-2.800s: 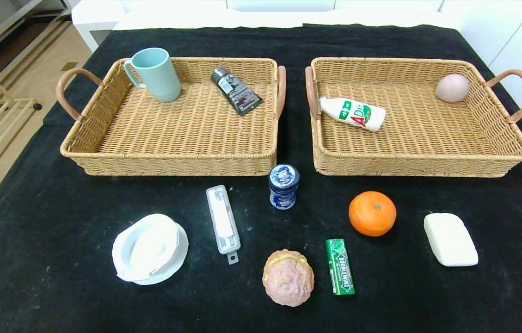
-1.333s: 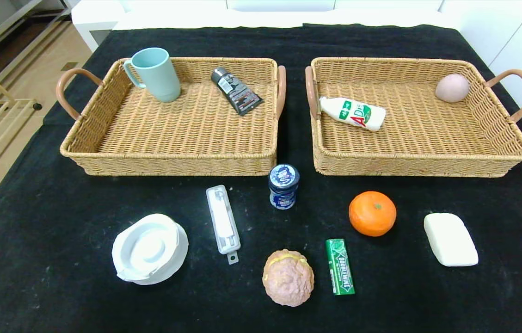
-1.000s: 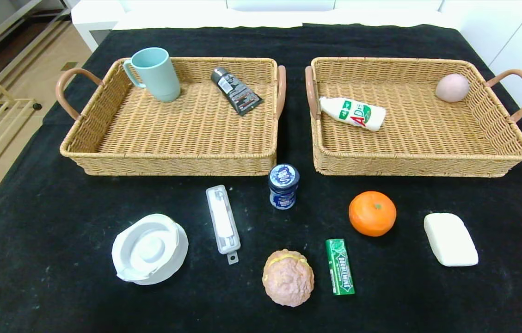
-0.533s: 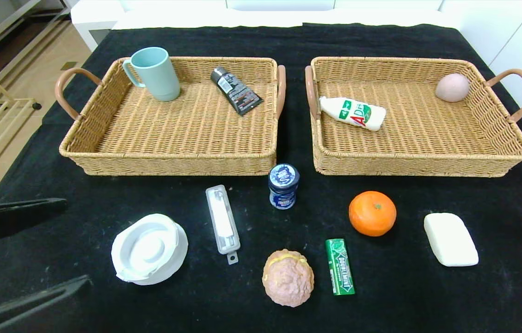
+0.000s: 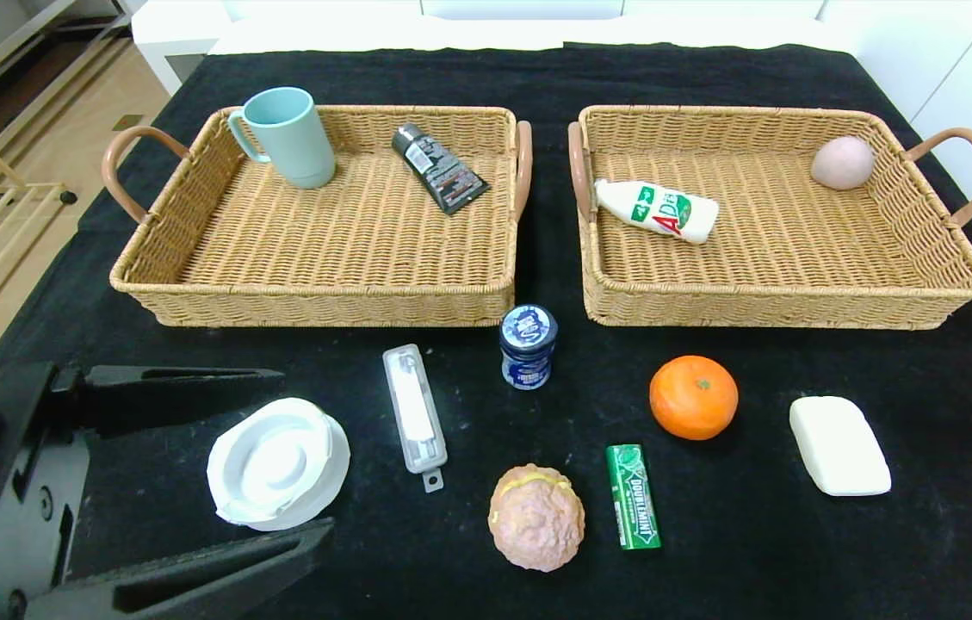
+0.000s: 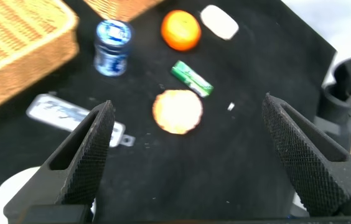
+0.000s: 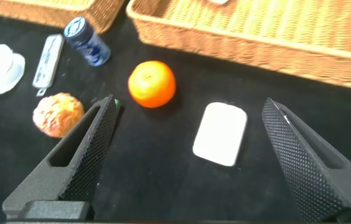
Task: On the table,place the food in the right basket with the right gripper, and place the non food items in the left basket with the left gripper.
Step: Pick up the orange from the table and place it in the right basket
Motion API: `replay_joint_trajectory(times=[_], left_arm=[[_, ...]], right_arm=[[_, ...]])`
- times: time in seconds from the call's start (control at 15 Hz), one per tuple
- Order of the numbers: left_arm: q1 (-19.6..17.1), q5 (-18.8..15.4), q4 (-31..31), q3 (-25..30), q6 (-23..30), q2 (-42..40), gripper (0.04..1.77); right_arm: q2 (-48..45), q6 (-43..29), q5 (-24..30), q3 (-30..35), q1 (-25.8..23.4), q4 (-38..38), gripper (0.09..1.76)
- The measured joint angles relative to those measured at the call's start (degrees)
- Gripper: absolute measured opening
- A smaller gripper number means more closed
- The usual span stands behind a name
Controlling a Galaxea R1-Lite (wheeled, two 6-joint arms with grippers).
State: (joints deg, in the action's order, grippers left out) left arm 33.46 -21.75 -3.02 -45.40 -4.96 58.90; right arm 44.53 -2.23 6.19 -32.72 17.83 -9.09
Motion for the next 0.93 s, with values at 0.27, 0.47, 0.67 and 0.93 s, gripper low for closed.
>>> replay_joint_trajectory(times=[0.27, 0.47, 0.67, 0.93], left_arm=[[0.6, 0.2, 0.3, 1.0, 0.0, 0.8, 1.72], [0.5, 0.2, -0.1, 2.5, 0.0, 0.4, 1.72], [0.5, 0.2, -0.3, 4.2, 0.1, -0.5, 1.72], [0.6, 0.2, -0.5, 5.0, -0.1, -1.6, 1.72]], right_arm=[[5.1, -0.2, -0.5, -1.0, 2.0, -3.7, 1.71], [7.8, 0.0, -0.4, -1.0, 2.8, -4.0, 1.71], [9.7, 0.2, -0.4, -0.9, 3.0, -4.0, 1.71], [11.1, 0.4, -2.5, -1.3, 3.0, -3.9, 1.71]])
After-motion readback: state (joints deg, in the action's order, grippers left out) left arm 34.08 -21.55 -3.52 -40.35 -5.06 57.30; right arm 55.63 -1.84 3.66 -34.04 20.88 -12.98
